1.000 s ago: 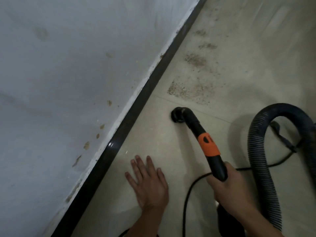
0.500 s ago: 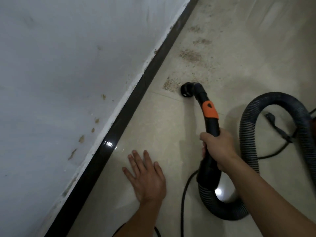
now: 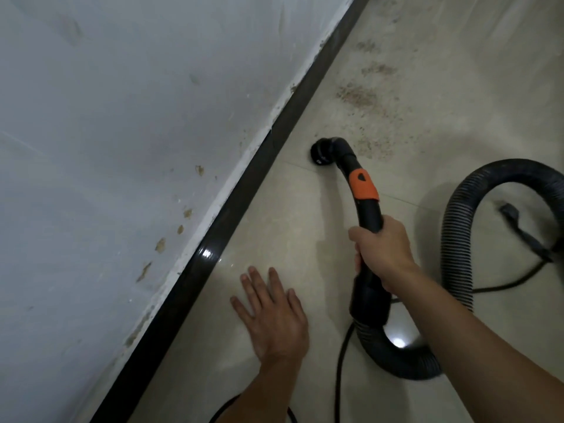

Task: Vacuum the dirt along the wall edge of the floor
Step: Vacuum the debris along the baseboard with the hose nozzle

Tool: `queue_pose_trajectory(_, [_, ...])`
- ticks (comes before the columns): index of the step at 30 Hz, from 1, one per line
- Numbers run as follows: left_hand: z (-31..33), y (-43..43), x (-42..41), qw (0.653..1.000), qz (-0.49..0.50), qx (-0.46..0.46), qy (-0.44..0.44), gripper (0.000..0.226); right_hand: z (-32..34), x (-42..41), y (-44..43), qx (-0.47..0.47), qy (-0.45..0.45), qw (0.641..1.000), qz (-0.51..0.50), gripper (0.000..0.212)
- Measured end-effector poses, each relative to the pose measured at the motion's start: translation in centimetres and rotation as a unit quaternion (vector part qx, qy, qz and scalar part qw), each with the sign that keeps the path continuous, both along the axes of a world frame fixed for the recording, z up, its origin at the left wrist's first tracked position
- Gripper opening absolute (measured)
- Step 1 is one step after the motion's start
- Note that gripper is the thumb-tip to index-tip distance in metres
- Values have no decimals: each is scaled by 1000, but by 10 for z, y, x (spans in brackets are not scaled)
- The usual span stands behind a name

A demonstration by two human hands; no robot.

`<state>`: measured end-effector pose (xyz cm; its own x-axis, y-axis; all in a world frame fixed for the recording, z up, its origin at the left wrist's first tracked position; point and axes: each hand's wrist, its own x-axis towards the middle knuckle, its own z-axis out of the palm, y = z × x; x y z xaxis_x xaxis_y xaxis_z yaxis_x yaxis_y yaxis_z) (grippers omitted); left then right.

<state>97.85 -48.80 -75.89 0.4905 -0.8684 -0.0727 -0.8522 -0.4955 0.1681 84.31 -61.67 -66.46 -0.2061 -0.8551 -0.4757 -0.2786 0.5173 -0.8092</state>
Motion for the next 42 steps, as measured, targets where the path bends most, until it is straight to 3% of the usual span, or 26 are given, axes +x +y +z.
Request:
queue_pose_trajectory(3, [-1, 0, 0, 1000, 2, 9, 5, 59, -4, 6, 2, -16, 42, 999, 30, 17])
queue_pose_trajectory(7, [-3, 0, 0, 1000, -2, 10, 5, 58, 3, 45, -39, -19, 9, 997, 77, 17])
queue_pose_trajectory(11, [-4, 1, 1, 1000, -7, 12, 10, 59, 8, 14, -12, -9, 64, 995, 75, 22])
queue_pose_trajectory(15, [1, 0, 0, 1000, -7, 12, 20, 62, 5, -63, 72, -1, 135, 991, -8, 18])
queue_pose_trajectory(18, [5, 3, 0, 999, -10, 28, 34, 64, 6, -106, 112, 3, 149, 984, -97, 17])
queue_pose_trajectory(21, [11, 2, -1, 999, -12, 30, 38, 64, 14, -122, 124, 8, 152, 980, -126, 17])
queue_pose_trajectory(28, [6, -1, 1, 999, -19, 34, 20, 62, 28, -107, 48, -3, 22, 984, -175, 12])
queue_pose_trajectory(32, [7, -4, 0, 999, -23, 38, 10, 60, 27, -81, 13, 23, -72, 986, -147, 13])
queue_pose_trajectory(42, [-1, -85, 6, 1000, -20, -11, -9, 54, -6, 0, -51, 9, -93, 995, -39, 20])
